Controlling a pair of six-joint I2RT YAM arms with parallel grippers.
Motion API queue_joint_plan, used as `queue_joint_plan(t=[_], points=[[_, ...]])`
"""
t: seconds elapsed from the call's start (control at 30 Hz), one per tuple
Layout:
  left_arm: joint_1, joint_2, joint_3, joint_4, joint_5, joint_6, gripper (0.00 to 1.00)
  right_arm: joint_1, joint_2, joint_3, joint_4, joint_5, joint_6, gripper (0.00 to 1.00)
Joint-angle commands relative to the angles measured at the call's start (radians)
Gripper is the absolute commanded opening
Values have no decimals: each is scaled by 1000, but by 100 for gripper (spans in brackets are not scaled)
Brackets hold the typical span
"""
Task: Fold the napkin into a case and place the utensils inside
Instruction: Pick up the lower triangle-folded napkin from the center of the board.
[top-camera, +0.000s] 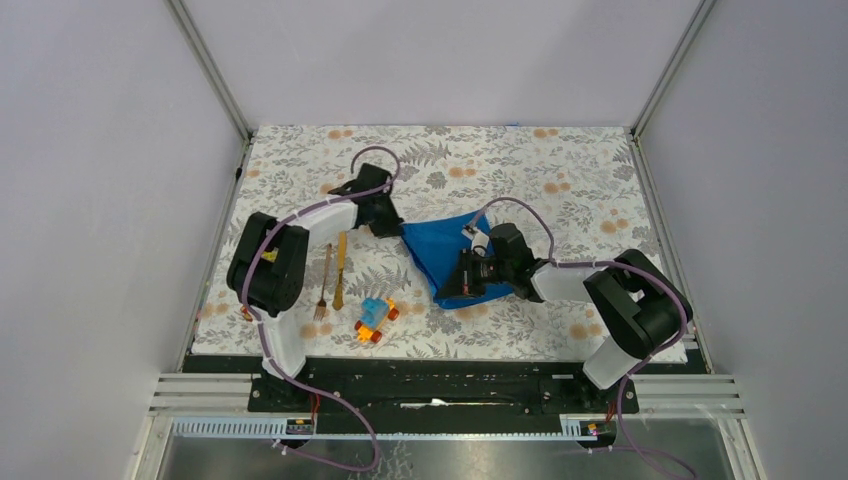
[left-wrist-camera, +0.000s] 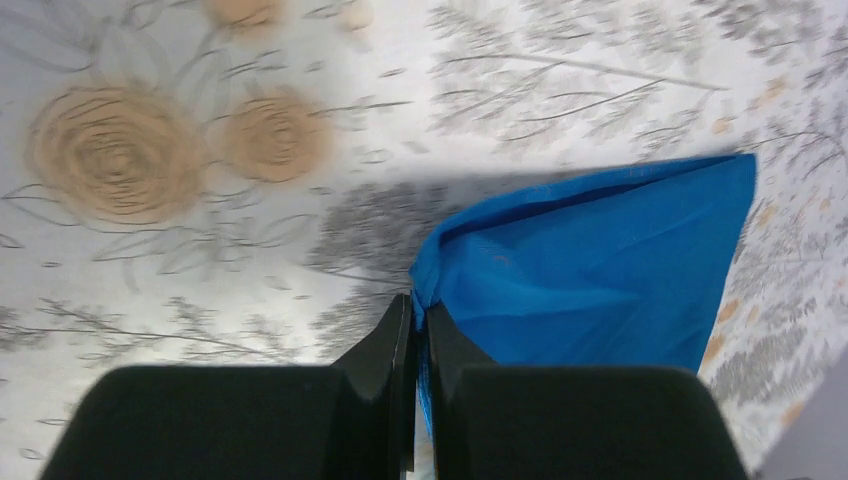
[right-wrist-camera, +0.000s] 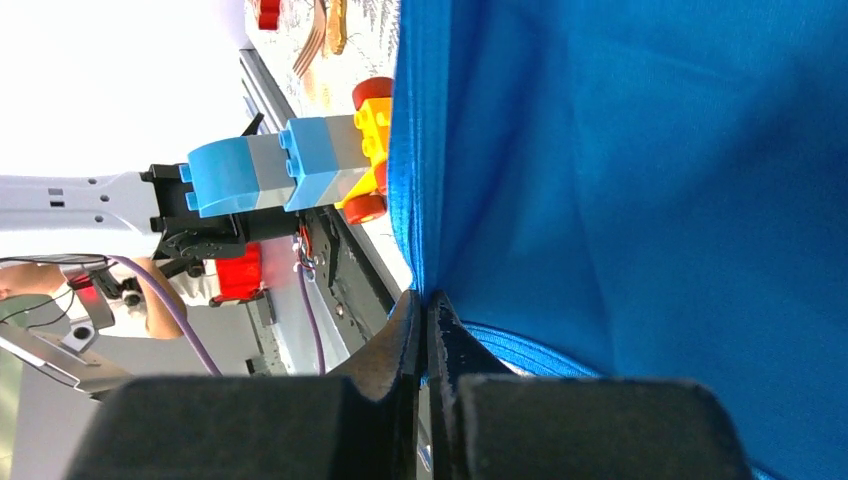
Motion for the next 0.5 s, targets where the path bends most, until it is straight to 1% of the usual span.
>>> queue_joint_plan(t=[0.0,0.03,0.1,0.2,0.3,0.37,0.47], points=[[144,-46,-77,198,330,115,15,46,4,34,-80,-9,-28,0],[150,-45,-73,185,365,148,25,47,7,37,-80,-3,-25,0],[151,-50,-65,153,387,210,38,47,14,51,-75,0,-16,0],[160,-77,-92,160,407,244,49,47,6,72,-79,12,-2,0],[171,-120,-152,208,425,230,66,47,-14,95,-107,27,-4,0],[173,-135,-185,234,447,222,71,47,-30,106,-138,35,-17,0],[174,-121,-194,236,464,247,75,47,-45,116,-165,38,-23,0]])
